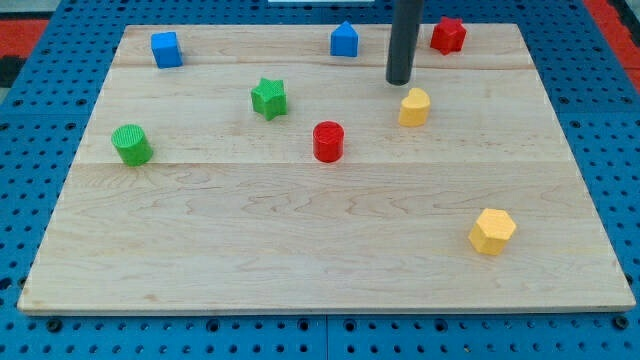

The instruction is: Slide the yellow heart in between the yellow hexagon and the red star

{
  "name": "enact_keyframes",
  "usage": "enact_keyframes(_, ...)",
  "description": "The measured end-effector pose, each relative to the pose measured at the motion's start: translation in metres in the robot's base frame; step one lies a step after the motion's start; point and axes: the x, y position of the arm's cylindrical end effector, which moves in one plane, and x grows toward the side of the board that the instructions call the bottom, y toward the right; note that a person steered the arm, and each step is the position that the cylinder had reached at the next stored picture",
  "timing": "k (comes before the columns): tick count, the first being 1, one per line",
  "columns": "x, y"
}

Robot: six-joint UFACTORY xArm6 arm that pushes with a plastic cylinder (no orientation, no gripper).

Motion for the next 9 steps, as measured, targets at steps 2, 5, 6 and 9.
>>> enact_keyframes(2, 0.066, 0.005)
enact_keyframes(5, 0.129, -0.018)
enact_keyframes(6, 0.113, 0.002)
enact_keyframes(9, 0.084, 0.03)
